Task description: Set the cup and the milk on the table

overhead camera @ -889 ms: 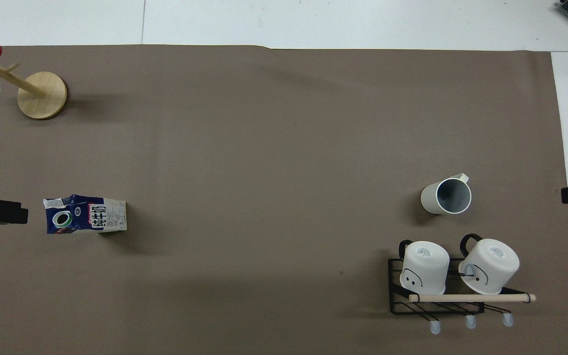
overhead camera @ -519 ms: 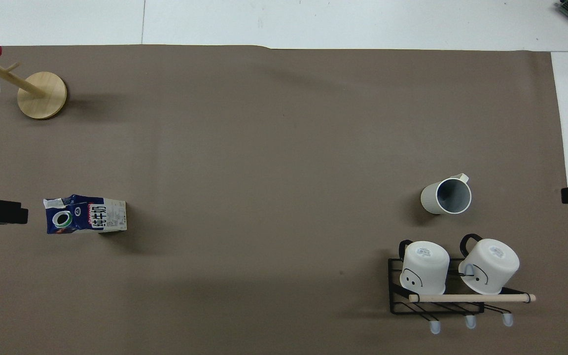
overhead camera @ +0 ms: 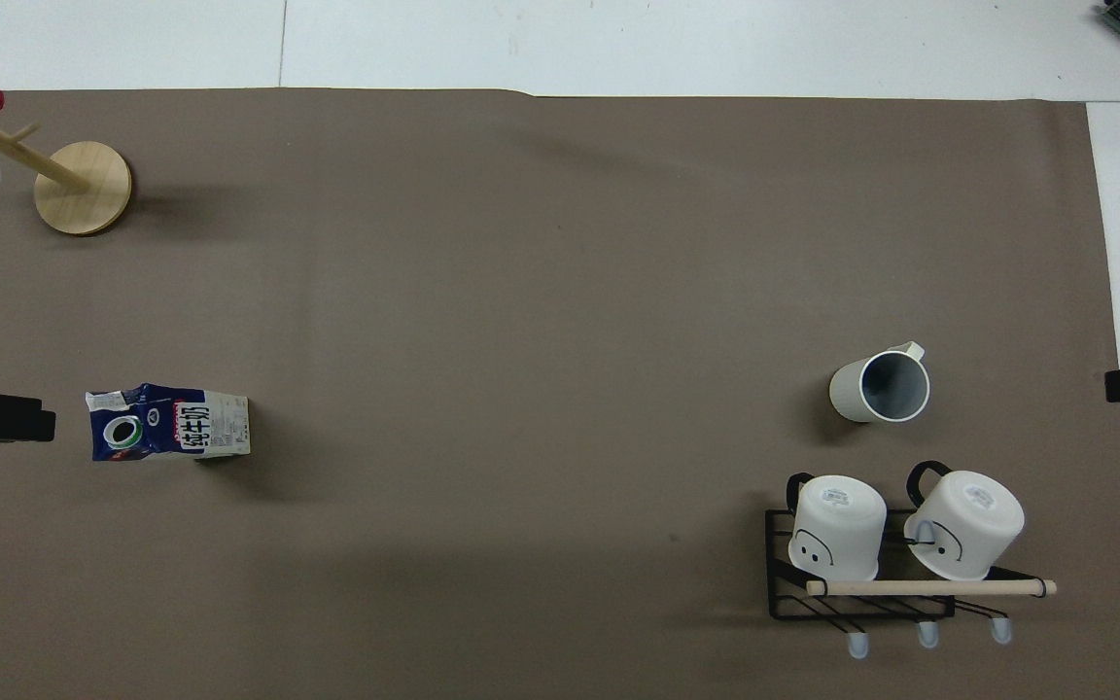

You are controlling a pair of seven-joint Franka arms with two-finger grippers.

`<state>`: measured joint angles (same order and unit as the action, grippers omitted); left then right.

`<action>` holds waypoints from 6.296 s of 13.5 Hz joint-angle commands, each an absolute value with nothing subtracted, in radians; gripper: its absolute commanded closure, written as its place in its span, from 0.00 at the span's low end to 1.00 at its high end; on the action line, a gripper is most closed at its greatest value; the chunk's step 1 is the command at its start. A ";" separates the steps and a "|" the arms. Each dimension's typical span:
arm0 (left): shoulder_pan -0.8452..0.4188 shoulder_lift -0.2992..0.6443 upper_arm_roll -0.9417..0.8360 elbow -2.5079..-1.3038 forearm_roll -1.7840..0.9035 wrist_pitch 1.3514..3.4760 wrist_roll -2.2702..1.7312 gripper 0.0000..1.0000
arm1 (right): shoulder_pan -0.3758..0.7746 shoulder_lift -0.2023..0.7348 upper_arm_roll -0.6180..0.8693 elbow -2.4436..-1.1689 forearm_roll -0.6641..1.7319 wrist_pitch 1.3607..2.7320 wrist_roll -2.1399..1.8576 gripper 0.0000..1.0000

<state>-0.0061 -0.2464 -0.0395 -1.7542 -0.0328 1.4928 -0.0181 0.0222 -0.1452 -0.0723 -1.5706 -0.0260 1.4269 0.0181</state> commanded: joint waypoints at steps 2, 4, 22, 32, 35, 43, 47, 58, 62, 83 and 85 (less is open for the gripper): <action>0.000 -0.242 -0.043 -1.735 -0.020 1.468 -0.026 0.00 | 0.020 -0.169 -0.067 -1.595 -0.020 1.427 0.038 0.00; 0.000 -0.242 -0.044 -1.735 -0.020 1.468 -0.026 0.00 | 0.020 -0.169 -0.067 -1.595 -0.020 1.427 0.038 0.00; 0.002 -0.242 -0.043 -1.735 -0.021 1.468 -0.026 0.00 | 0.011 -0.166 -0.071 -1.585 -0.015 1.419 0.026 0.00; 0.000 -0.242 -0.043 -1.735 -0.021 1.470 -0.026 0.00 | 0.018 -0.167 -0.068 -1.604 -0.018 1.459 0.038 0.00; 0.000 -0.242 -0.043 -1.735 -0.021 1.470 -0.026 0.00 | 0.025 -0.153 -0.064 -1.687 -0.015 1.570 0.028 0.00; 0.000 -0.242 -0.043 -1.735 -0.021 1.468 -0.026 0.00 | 0.103 -0.060 -0.064 -1.883 -0.018 1.846 0.031 0.00; 0.002 -0.242 -0.041 -1.736 -0.021 1.467 -0.022 0.00 | 0.123 -0.014 -0.064 -2.000 -0.018 2.010 0.035 0.00; 0.006 -0.302 -0.040 -1.929 -0.018 1.613 -0.014 0.00 | 0.130 0.021 -0.064 -2.256 -0.018 2.325 0.025 0.00; 0.026 -0.342 -0.040 -2.097 -0.018 1.753 -0.009 0.00 | 0.130 0.040 -0.064 -2.289 -0.018 2.395 0.003 0.00; 0.034 -0.330 -0.046 -2.347 -0.017 2.099 0.046 0.00 | 0.253 0.083 -0.064 -1.984 -0.037 2.180 0.458 1.00; 0.026 -0.330 -0.051 -2.345 -0.017 2.095 0.037 0.00 | 0.290 0.097 -0.063 -1.956 -0.037 2.180 0.543 1.00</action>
